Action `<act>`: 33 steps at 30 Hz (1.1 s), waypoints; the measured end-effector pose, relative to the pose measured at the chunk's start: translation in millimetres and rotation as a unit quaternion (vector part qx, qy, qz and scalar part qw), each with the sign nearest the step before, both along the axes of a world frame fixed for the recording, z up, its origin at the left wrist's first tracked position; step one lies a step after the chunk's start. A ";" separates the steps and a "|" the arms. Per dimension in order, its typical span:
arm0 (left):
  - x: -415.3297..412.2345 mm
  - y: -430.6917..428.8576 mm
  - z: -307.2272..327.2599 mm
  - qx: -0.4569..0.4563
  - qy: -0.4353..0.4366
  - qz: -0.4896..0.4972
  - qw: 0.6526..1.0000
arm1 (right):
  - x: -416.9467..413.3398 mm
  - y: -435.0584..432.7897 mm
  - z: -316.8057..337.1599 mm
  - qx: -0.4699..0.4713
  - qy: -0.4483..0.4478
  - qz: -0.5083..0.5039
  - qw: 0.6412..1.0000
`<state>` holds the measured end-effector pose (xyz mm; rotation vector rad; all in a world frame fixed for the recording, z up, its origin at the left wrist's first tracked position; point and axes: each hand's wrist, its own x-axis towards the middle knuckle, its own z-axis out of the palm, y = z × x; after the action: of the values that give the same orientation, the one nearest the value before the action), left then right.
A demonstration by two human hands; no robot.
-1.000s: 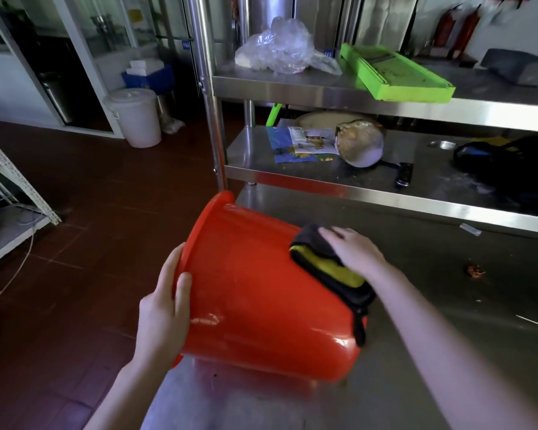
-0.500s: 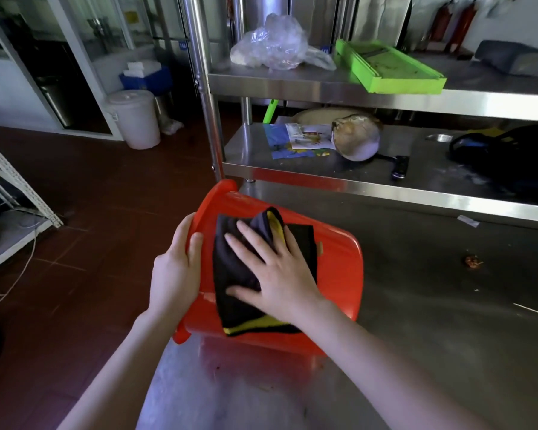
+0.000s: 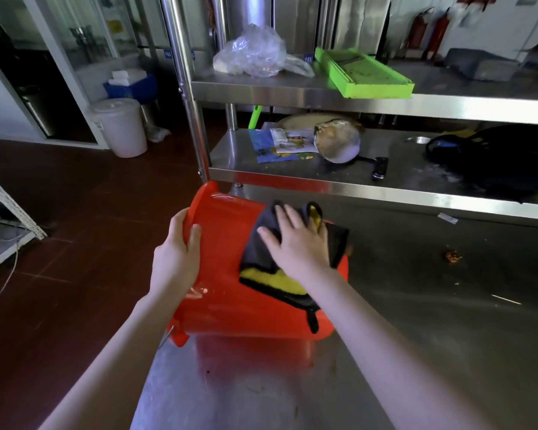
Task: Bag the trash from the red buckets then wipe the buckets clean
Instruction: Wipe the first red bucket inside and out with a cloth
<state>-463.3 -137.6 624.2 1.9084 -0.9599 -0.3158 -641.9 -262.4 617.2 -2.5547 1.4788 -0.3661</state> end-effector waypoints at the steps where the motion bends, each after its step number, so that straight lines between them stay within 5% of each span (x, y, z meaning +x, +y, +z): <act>1: 1.2 -0.5 0.0 0.000 0.000 -0.003 1.000 | 6.4 11.6 -0.7 -0.029 -0.003 0.038 0.999; 7: 15.7 -1.0 3.4 0.029 0.104 -0.072 0.992 | -20.8 60.2 -22.6 -0.144 0.001 0.221 0.965; 9: 23.5 3.7 8.2 0.065 0.171 -0.113 0.977 | -39.2 63.8 -27.0 -0.154 -0.001 0.222 0.963; 15: 28.4 9.8 22.1 0.021 0.166 -0.099 0.981 | -80.5 70.7 -38.7 -0.176 -0.096 0.141 0.969; 22: 42.9 25.1 42.5 0.008 -0.131 -0.084 0.988 | -81.3 64.5 -49.2 -0.002 0.003 0.099 0.995; 29: 32.7 62.9 19.3 0.008 -0.396 -0.146 0.907 | -33.2 71.7 -1.0 -0.052 -0.149 0.084 0.984; 33: 30.7 81.8 11.4 0.001 -0.460 -0.199 0.866 | -0.2 76.7 22.2 -0.038 -0.218 0.067 0.973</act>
<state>-432.6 -55.8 635.7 1.8327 -1.9860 0.4250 -642.1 -185.7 639.4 -2.4007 1.1436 -0.9098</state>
